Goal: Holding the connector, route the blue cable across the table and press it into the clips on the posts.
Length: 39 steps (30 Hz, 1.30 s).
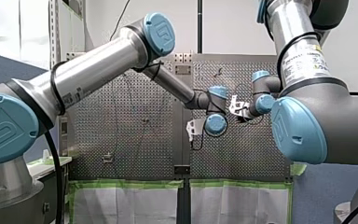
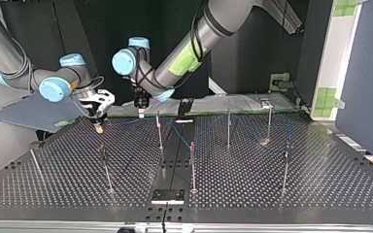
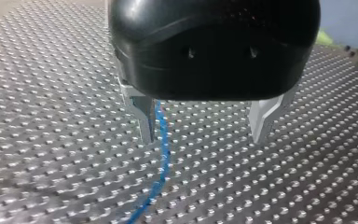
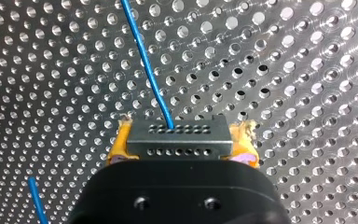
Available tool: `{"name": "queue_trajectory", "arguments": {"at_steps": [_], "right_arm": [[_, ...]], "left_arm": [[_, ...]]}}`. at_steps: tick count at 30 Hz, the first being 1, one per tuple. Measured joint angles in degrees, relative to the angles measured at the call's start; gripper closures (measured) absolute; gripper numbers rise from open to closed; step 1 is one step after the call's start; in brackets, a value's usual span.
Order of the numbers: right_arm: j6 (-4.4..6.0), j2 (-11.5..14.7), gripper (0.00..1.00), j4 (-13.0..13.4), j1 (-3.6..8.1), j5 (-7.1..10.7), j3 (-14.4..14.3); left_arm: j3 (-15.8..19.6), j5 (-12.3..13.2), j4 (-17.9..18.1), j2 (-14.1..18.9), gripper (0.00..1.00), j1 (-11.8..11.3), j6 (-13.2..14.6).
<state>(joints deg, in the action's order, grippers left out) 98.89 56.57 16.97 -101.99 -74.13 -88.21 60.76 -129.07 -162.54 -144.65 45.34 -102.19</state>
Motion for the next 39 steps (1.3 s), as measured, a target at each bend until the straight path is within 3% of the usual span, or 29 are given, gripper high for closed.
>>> {"name": "queue_trajectory", "arguments": {"at_steps": [9, 14, 22, 28, 39], "right_arm": [[0.00, 0.0, 1.00, 0.0, 0.04, -0.01, 0.0], [0.00, 0.0, 1.00, 0.0, 0.25, -0.06, 0.0], [0.10, 0.0, 1.00, 0.2, 0.42, -0.06, 0.0], [0.39, -0.1, 1.00, 0.8, 0.43, -0.06, 0.0], [0.34, -0.1, 1.00, 0.9, 0.43, 0.11, 0.0]], "left_arm": [[-4.2, -0.4, -0.9, -2.7, 0.00, -0.1, -0.5], [-6.2, -2.2, -1.0, -2.7, 0.00, 0.5, -1.0], [-3.6, -3.1, 1.3, -2.7, 0.00, 0.8, -1.5], [-1.7, -3.0, 0.3, -2.7, 0.00, 1.5, -1.7], [-2.4, -3.2, 0.5, -2.7, 0.00, 2.0, -1.7]]}}
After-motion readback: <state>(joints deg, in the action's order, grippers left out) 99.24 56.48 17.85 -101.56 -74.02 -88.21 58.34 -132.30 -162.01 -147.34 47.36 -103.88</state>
